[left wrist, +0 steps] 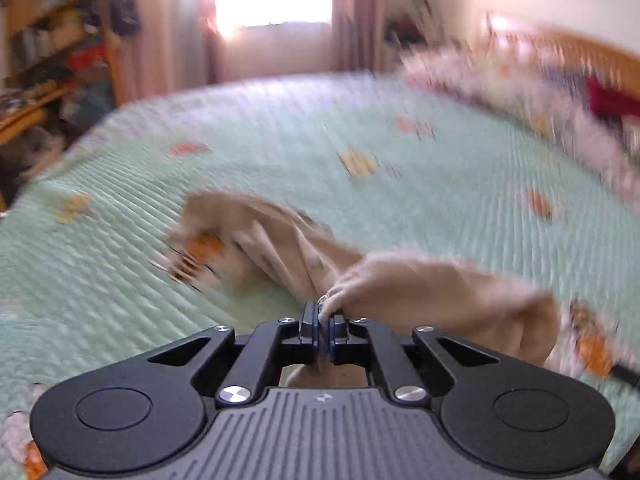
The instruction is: Fold clothes
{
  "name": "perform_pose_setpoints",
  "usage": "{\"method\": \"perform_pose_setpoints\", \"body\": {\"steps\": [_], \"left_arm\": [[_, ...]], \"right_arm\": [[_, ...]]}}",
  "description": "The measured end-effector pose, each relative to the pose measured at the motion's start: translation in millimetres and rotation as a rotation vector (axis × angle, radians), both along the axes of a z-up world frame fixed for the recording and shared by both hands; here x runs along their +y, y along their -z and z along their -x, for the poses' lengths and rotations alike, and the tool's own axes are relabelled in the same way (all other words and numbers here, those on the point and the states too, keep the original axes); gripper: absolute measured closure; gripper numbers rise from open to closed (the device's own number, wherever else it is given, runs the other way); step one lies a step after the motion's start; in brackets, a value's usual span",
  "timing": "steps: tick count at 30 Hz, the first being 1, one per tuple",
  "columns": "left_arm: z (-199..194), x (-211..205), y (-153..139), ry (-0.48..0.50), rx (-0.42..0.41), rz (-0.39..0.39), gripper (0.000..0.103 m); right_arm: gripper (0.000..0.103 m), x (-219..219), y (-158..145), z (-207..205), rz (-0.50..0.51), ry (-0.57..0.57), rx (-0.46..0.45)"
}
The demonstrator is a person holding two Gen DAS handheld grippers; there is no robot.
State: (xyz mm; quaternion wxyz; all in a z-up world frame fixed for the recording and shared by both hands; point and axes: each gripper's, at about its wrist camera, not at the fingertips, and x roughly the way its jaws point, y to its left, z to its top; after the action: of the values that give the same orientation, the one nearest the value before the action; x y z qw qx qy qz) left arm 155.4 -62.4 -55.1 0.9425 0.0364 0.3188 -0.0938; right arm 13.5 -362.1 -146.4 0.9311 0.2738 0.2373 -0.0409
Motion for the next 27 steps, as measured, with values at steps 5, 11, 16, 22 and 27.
{"method": "perform_pose_setpoints", "body": {"steps": [5,11,16,22,27], "left_arm": [[26,47,-24,-0.179,-0.03,-0.028,0.099],[58,87,-16,-0.241,0.042,-0.035,0.098],[65,112,9,-0.33,0.125,-0.079,0.098],[80,145,18,-0.429,0.152,-0.114,0.098],[79,158,24,-0.459,0.178,-0.117,0.098]], "right_arm": [[0.067,8,5,0,-0.008,-0.029,0.013],[0.058,35,4,-5,0.013,-0.141,0.022],[0.049,67,-4,-15,0.088,-0.302,0.028],[0.049,116,-22,-36,0.27,-0.446,0.089],[0.049,156,-35,-58,0.387,-0.529,0.178]]}}
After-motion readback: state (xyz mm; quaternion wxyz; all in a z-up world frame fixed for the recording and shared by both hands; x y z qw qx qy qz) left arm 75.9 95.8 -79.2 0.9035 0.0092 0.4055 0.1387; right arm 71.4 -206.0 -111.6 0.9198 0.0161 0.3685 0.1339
